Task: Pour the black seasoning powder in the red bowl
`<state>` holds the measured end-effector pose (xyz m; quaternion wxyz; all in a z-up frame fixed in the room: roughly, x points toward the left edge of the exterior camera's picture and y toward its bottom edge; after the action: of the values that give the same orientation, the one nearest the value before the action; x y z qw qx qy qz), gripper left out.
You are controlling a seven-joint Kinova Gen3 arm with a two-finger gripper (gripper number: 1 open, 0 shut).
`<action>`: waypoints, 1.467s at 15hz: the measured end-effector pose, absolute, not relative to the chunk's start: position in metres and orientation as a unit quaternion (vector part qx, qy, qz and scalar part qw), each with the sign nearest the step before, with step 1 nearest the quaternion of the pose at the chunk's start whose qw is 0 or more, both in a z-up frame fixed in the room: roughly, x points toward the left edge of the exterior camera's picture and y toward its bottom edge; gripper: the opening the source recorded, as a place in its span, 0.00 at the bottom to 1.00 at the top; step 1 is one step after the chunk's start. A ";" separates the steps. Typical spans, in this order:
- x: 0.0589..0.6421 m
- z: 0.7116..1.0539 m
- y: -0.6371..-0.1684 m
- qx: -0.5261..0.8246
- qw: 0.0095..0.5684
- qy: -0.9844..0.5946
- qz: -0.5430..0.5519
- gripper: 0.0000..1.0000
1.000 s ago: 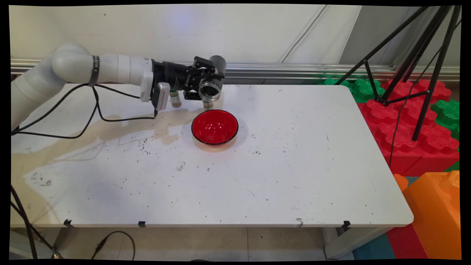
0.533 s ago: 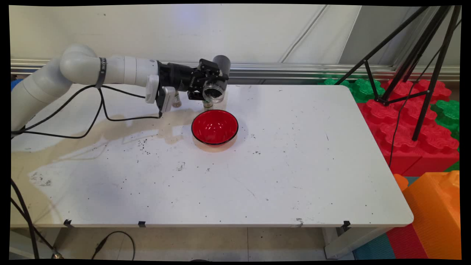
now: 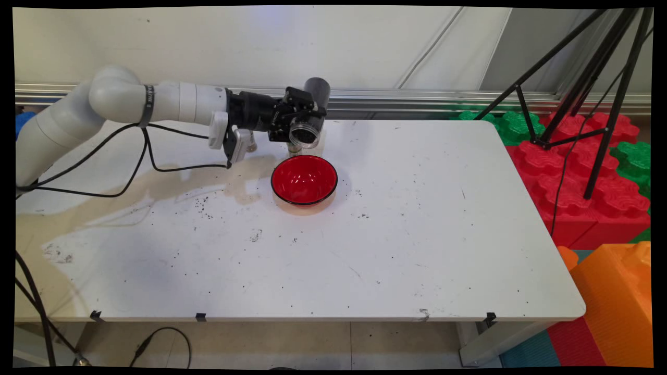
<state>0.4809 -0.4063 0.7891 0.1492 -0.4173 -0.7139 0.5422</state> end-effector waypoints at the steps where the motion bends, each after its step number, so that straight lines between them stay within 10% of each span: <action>1: 0.480 0.789 -0.406 -0.420 0.147 -0.712 0.543 0.00; 22: 0.476 0.782 -0.400 -0.485 0.090 -0.666 0.559 0.00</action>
<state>0.4756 -0.3997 0.7825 0.0901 -0.4852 -0.6665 0.5588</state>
